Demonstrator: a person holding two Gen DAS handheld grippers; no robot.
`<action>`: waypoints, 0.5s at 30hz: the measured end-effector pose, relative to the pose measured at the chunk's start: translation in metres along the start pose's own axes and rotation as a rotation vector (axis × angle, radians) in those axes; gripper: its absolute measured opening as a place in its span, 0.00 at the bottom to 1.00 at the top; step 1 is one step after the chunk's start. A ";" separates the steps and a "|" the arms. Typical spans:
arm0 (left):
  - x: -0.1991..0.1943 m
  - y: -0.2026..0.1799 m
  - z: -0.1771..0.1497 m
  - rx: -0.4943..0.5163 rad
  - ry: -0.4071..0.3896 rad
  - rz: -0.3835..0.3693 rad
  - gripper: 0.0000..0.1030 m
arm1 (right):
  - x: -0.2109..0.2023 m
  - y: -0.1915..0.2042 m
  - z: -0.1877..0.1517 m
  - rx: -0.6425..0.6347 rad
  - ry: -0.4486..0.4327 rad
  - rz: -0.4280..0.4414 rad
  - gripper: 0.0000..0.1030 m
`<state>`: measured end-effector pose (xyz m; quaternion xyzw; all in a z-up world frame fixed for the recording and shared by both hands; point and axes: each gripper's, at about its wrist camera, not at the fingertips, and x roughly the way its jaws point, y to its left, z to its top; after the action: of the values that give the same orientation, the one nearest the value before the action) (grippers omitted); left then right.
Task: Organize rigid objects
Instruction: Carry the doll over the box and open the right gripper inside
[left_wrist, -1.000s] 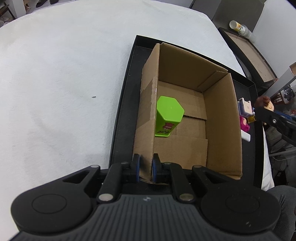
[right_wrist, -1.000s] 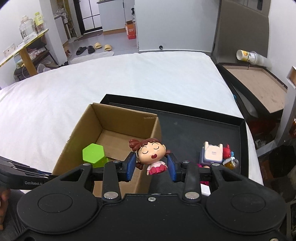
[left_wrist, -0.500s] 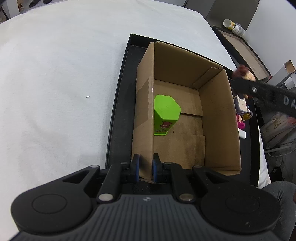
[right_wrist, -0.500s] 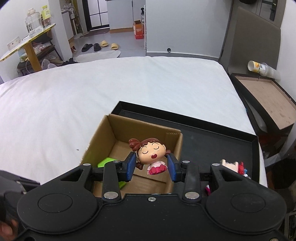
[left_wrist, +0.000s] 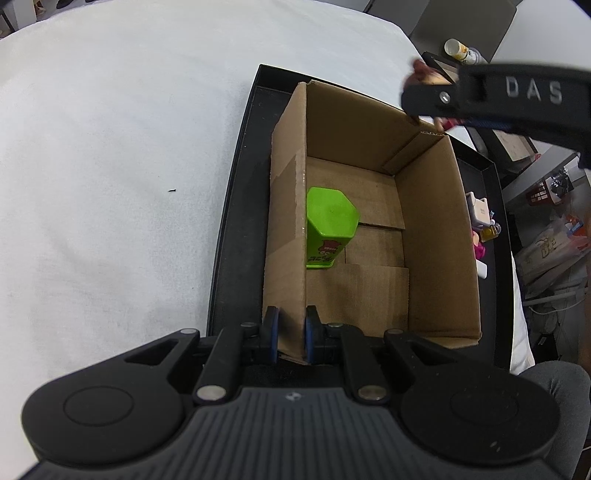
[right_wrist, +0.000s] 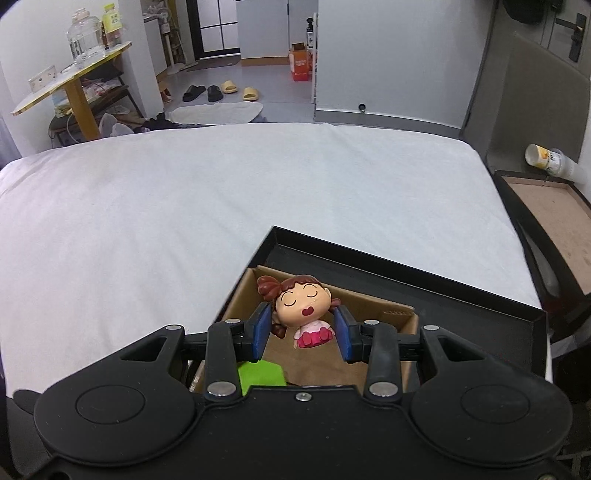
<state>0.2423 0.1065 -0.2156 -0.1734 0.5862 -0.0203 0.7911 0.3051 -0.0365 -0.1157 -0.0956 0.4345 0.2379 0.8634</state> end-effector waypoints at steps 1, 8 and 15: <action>0.000 0.000 0.000 -0.002 0.001 -0.002 0.12 | 0.000 0.001 0.001 0.001 -0.005 0.014 0.37; 0.000 0.003 0.000 -0.014 -0.002 -0.010 0.12 | -0.010 -0.013 0.000 0.053 -0.023 0.064 0.40; 0.001 0.001 -0.001 -0.002 -0.004 0.001 0.12 | -0.024 -0.043 -0.017 0.120 -0.014 0.051 0.41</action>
<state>0.2417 0.1069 -0.2165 -0.1740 0.5848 -0.0186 0.7921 0.3018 -0.0883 -0.1087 -0.0307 0.4444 0.2340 0.8642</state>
